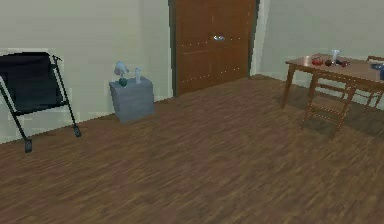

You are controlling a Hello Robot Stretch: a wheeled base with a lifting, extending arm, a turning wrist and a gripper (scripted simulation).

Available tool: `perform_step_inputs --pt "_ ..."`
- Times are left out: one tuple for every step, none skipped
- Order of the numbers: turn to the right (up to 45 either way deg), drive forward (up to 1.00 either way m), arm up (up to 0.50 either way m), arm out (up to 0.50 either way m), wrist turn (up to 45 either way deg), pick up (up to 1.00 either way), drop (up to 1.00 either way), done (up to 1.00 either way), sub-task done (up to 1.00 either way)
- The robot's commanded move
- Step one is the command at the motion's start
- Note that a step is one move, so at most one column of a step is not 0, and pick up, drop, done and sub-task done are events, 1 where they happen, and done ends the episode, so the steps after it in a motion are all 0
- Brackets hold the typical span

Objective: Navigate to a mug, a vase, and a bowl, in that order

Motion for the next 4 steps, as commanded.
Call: perform_step_inputs --pt "3.0 0.00 0.00 0.00 0.0 0.00 0.00 0.00 0.00" --pt "0.0 0.40 0.00 0.00 0.0 0.00 0.00 0.00 0.00" --pt "45.0 0.00 0.00 0.00 0.0 0.00 0.00 0.00 0.00" --pt "9.0 0.00 0.00 0.00 0.0 0.00 0.00 0.00 0.00"
